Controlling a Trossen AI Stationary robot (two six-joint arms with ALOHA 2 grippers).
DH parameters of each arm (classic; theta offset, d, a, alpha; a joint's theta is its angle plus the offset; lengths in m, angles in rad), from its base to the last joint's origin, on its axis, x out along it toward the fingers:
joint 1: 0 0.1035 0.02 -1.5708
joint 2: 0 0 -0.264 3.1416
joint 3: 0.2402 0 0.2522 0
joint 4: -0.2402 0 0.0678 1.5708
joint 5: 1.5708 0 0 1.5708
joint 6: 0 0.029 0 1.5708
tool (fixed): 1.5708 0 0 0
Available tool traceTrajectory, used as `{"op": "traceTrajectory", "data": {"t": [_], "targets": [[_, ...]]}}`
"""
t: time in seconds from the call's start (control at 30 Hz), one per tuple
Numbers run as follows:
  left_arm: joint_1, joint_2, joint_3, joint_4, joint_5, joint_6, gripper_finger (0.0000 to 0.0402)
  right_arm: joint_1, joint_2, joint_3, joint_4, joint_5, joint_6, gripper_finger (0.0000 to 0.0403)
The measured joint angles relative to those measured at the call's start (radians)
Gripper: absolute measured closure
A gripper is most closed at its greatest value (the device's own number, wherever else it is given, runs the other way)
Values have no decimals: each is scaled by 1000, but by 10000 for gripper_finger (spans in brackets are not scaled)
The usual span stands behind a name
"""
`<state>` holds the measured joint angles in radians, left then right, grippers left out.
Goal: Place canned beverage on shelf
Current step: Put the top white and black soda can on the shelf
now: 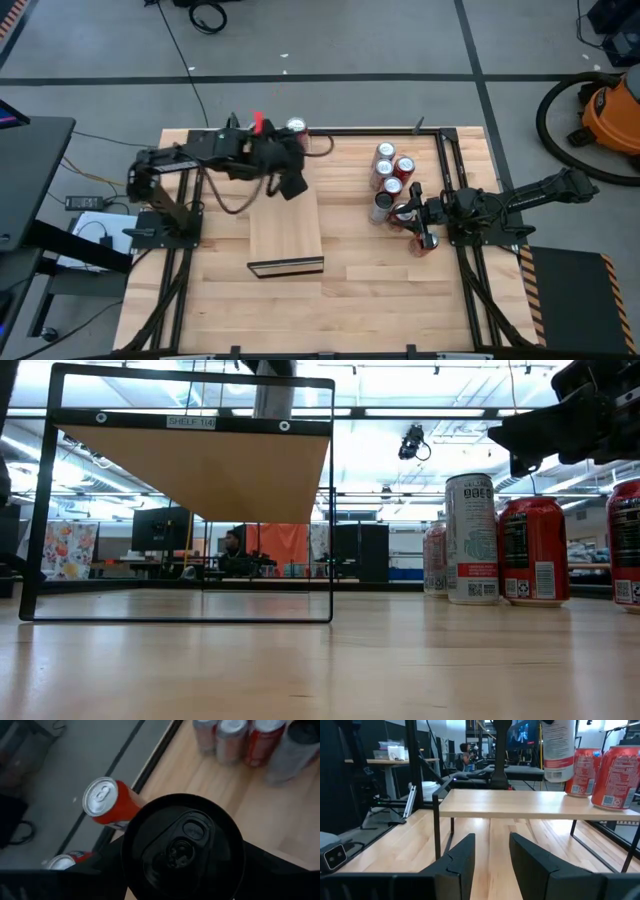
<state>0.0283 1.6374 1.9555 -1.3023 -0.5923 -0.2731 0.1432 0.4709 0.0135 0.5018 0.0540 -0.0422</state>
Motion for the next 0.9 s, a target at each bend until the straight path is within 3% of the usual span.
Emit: {"op": "traceTrajectory", "data": {"t": [0.13, 0.4, 0.9], "targets": [[34, -128, -149, 100, 18, -16, 143, 0, 0, 0, 6, 1, -4, 273], [134, -300, -388, 194, 124, -201, 143, 0, 1, 0, 22, 5, -10, 273], [180, -317, -410, 61, 82, -486, 143, -3, 1, 0, 72, 15, -76, 273]]}}
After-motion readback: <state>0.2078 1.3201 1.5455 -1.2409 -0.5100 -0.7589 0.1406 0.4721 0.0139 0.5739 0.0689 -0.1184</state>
